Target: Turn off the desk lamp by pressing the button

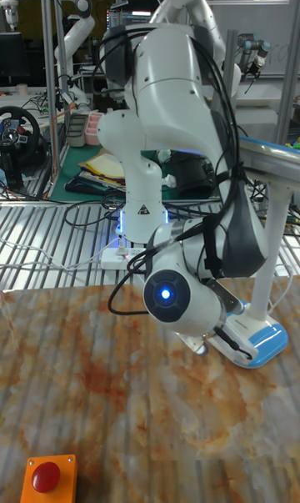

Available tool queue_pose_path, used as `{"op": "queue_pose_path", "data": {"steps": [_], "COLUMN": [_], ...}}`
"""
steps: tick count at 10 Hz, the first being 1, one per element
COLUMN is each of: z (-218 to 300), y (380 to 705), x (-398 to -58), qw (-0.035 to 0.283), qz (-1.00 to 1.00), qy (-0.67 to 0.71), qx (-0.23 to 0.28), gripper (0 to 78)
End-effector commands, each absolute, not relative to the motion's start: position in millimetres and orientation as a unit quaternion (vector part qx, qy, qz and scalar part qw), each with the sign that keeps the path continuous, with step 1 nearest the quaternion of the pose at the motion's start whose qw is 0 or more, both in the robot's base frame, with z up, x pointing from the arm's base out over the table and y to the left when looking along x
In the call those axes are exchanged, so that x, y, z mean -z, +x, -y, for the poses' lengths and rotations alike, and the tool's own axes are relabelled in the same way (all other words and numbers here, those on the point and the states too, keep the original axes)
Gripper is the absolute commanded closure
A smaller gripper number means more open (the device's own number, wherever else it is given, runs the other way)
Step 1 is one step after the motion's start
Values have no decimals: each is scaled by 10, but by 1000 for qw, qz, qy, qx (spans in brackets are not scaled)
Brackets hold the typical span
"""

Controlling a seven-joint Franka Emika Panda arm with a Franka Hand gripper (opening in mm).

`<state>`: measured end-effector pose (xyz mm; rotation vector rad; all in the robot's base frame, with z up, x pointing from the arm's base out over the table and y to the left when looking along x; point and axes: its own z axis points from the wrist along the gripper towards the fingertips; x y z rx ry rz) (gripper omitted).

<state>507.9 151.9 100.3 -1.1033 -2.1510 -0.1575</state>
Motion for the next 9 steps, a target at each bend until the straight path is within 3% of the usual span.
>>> {"op": "queue_pose_path", "data": {"steps": [1, 9], "z": [-1087, -872], "y": [5047, 5140], "x": [-1289, -1395], "qw": [325, 308], "qz": [868, 893], "qy": [-375, -327], "qx": [35, 12], "gripper": [776, 776]}}
